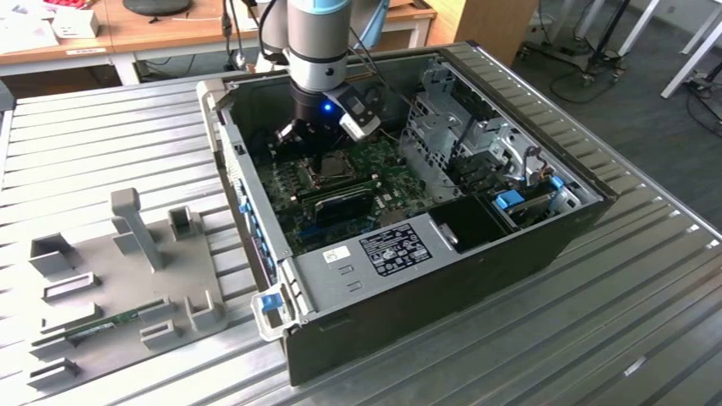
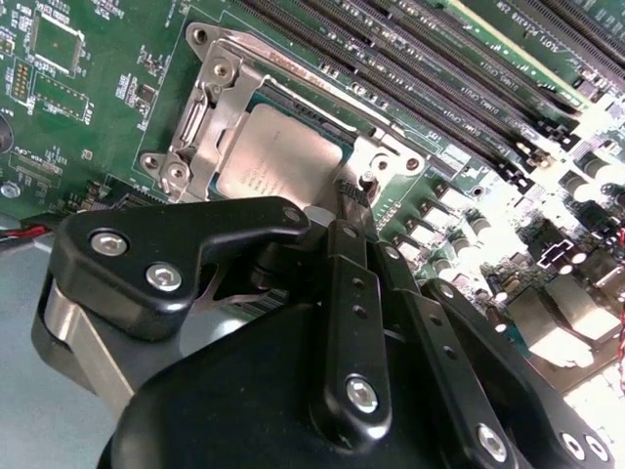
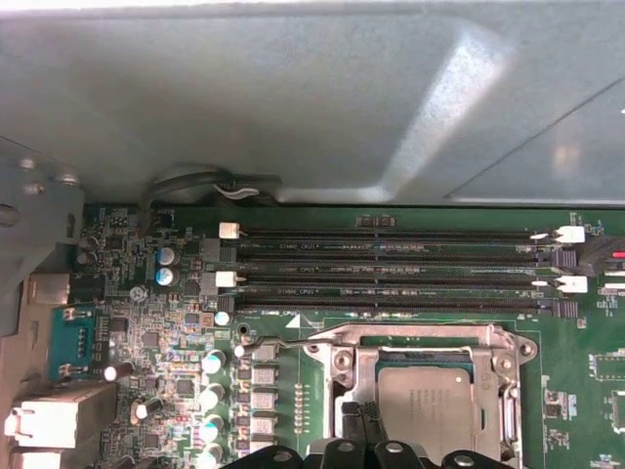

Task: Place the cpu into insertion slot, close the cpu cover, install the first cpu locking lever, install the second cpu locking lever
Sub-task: 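Close the cpu cover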

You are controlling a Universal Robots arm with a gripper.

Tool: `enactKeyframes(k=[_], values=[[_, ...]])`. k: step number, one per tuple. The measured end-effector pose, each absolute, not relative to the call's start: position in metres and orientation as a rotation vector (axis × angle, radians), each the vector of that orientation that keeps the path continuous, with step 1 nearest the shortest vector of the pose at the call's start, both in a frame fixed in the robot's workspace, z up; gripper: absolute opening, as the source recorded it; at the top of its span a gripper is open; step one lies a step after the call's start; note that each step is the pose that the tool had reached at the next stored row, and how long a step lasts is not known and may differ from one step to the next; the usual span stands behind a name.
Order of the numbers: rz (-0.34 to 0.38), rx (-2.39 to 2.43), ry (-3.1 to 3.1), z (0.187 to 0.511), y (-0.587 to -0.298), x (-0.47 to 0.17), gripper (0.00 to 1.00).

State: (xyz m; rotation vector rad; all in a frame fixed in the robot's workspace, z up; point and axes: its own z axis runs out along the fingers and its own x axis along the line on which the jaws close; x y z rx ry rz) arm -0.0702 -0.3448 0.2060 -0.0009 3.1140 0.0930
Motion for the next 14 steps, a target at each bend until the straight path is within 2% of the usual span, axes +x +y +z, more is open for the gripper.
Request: enactKeyframes(k=[14], values=[[0.093, -0.001, 3.114, 0.2026, -0.3449, -0.0721, 0.1]])
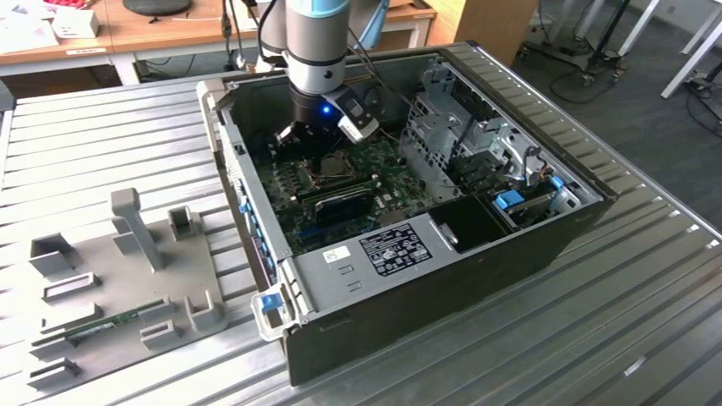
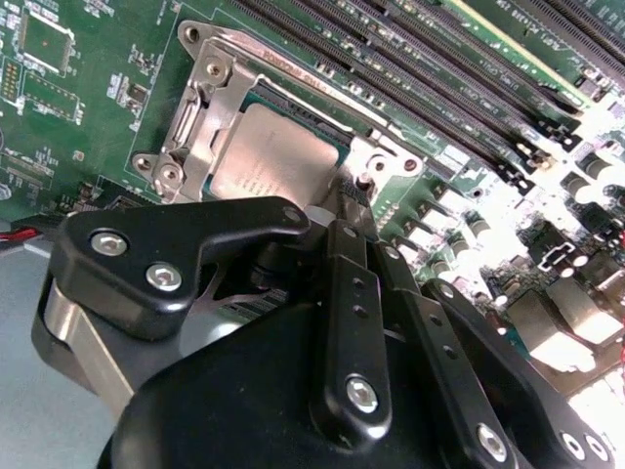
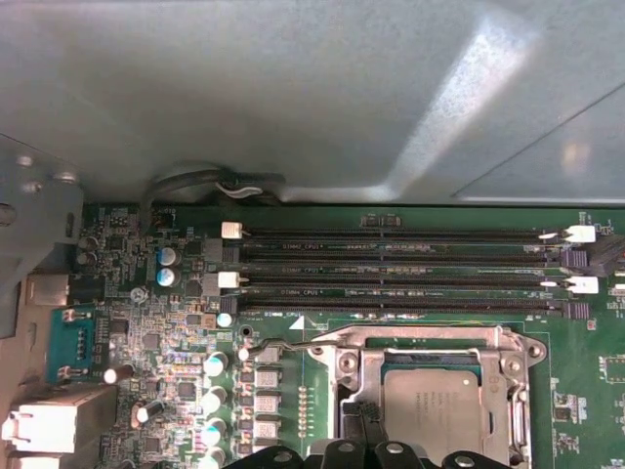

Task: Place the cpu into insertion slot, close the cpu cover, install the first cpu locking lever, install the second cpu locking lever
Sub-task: 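Close the cpu cover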

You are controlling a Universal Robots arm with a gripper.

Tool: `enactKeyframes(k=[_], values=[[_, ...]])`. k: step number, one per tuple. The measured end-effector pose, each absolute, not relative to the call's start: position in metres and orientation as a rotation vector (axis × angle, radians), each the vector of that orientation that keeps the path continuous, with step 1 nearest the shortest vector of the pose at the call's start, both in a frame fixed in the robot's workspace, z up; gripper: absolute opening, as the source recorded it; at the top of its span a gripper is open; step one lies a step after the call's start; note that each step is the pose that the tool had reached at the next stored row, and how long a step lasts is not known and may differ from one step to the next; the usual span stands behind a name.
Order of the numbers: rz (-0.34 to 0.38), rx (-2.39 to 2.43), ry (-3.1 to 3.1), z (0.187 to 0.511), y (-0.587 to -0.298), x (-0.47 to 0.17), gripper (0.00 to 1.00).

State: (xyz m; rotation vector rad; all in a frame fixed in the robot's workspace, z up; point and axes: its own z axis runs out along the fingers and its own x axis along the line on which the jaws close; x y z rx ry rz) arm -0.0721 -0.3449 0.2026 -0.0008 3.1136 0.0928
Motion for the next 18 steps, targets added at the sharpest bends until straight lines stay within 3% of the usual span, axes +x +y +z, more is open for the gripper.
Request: enactKeyframes(k=[18], values=[[0.093, -0.001, 3.114, 0.1999, -0.3449, -0.0721, 0.1]])
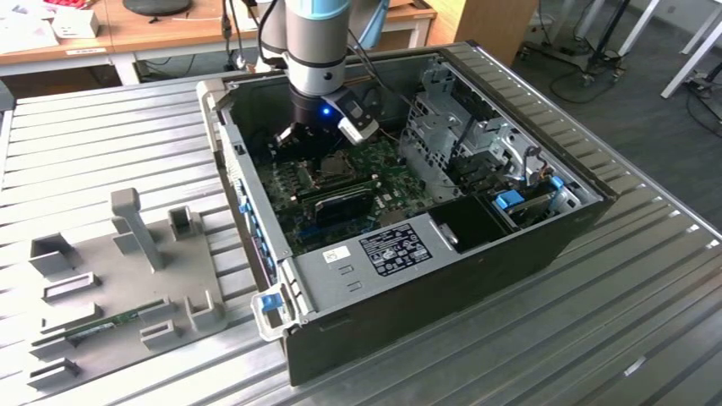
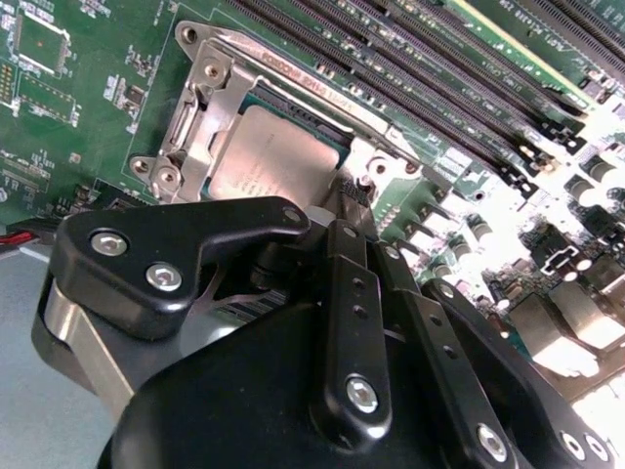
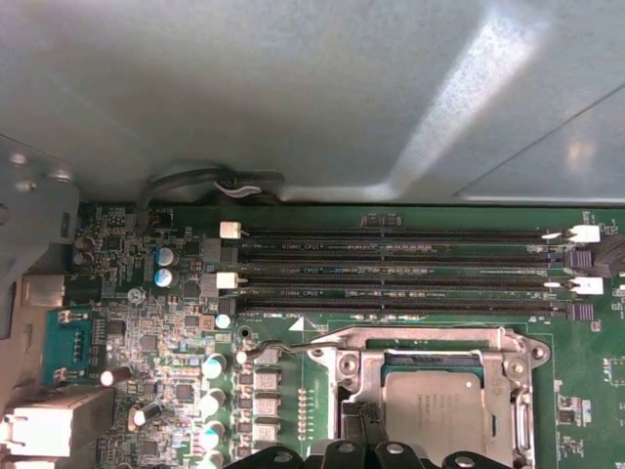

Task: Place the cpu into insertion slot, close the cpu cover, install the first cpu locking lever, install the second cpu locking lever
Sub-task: 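Close the cpu cover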

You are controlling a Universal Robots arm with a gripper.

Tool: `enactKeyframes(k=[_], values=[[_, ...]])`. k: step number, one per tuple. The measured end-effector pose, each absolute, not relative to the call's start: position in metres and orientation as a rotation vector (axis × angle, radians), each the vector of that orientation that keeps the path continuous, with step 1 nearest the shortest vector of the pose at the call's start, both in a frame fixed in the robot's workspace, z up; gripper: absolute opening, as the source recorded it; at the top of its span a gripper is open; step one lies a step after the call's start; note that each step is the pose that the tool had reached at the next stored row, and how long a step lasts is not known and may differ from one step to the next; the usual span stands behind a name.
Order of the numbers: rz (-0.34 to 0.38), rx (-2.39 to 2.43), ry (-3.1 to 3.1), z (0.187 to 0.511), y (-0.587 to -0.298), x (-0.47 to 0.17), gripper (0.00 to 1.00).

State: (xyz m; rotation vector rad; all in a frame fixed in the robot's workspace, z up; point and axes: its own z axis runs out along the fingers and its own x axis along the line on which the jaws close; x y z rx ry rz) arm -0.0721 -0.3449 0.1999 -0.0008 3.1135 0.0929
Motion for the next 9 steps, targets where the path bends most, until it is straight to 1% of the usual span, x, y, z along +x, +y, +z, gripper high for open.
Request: enactKeyframes(k=[9], values=[[0.092, -0.001, 3.114, 0.1989, -0.3449, -0.0721, 0.1]])
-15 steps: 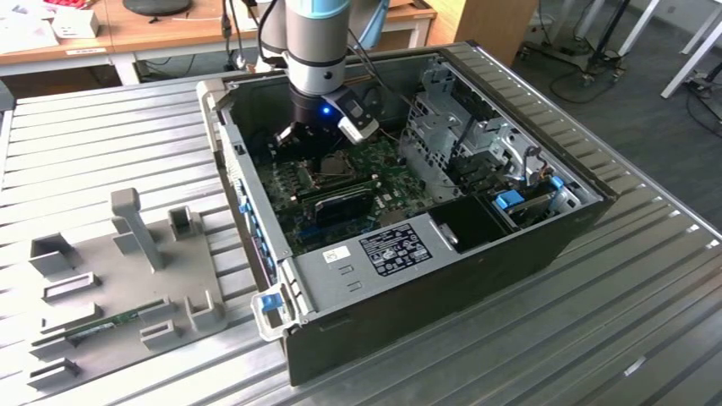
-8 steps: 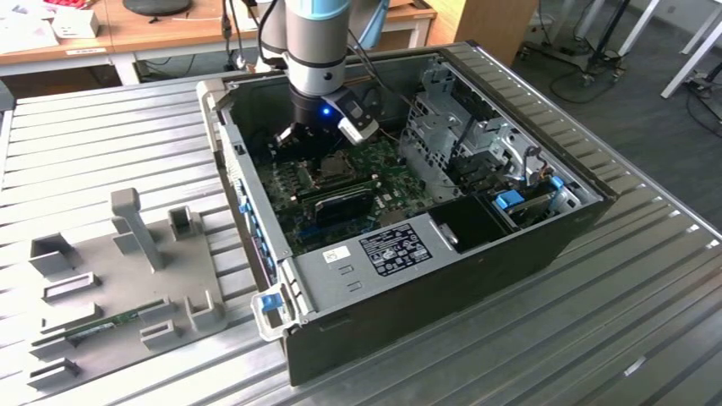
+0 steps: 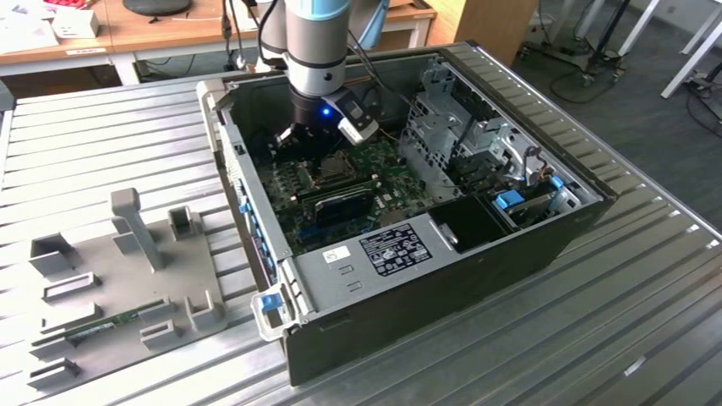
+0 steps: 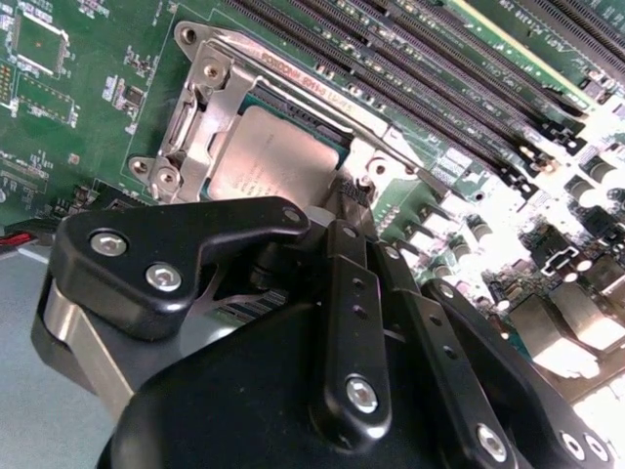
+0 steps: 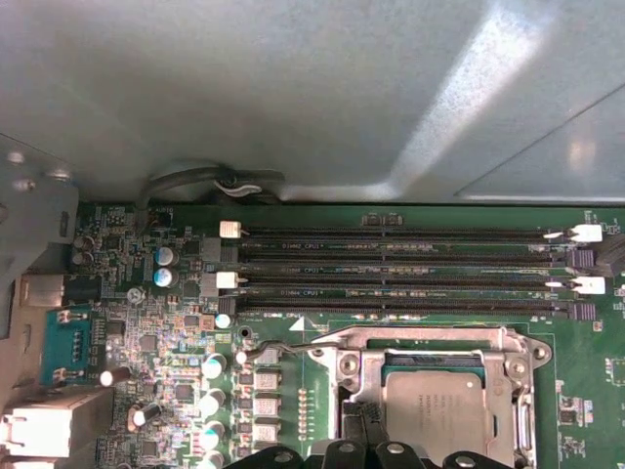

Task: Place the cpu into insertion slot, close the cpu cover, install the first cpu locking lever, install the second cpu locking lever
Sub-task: 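Close the cpu cover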

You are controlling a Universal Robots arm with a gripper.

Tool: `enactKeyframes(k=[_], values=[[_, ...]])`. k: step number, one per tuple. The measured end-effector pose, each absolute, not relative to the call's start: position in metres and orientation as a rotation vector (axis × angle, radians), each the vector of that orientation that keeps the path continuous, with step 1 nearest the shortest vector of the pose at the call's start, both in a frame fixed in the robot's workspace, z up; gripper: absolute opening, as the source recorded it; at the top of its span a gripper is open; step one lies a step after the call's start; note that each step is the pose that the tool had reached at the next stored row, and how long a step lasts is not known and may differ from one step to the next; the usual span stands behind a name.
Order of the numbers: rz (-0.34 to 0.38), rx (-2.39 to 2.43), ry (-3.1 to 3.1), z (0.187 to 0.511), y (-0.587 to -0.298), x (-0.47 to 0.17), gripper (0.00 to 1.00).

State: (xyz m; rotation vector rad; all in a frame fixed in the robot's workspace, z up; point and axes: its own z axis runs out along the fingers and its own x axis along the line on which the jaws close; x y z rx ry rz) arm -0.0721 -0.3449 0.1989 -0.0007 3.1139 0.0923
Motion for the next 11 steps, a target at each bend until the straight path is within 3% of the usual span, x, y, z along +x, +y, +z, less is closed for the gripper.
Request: enactKeyframes(k=[11], values=[[0.095, -0.001, 3.113, 0.1978, -0.3449, -0.0722, 0.1]])
